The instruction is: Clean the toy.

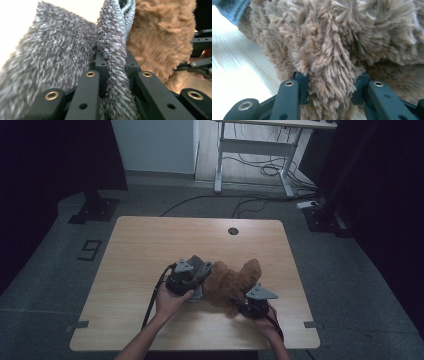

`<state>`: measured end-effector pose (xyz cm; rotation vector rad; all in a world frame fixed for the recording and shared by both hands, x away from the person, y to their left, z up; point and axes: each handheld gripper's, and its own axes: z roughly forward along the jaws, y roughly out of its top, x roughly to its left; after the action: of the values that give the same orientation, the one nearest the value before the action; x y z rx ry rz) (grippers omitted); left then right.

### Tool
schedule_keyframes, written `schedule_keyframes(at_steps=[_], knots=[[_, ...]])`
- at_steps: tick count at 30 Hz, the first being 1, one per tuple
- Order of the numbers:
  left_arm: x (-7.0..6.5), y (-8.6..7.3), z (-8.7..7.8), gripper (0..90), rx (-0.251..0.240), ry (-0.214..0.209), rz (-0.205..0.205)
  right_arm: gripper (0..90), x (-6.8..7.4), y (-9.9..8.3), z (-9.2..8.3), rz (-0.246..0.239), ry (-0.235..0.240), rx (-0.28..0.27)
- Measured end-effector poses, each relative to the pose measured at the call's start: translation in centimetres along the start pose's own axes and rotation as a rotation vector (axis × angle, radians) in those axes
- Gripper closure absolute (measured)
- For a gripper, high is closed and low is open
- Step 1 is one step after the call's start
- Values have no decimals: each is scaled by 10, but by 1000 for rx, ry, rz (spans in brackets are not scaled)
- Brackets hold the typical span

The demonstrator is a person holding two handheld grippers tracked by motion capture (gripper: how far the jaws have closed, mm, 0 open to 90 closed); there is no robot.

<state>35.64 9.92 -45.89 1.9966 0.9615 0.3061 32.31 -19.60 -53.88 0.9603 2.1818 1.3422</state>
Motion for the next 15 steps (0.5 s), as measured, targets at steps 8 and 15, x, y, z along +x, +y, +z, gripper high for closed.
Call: schedule_keyframes(at_steps=[8,15], knots=[[38,-25,-28,783,-26,117,-70,608,-1,-1,0,-3,4,-2],[46,-26,-35,784,-10,135,-75,609,-3,-1,0,-2,-3,0]])
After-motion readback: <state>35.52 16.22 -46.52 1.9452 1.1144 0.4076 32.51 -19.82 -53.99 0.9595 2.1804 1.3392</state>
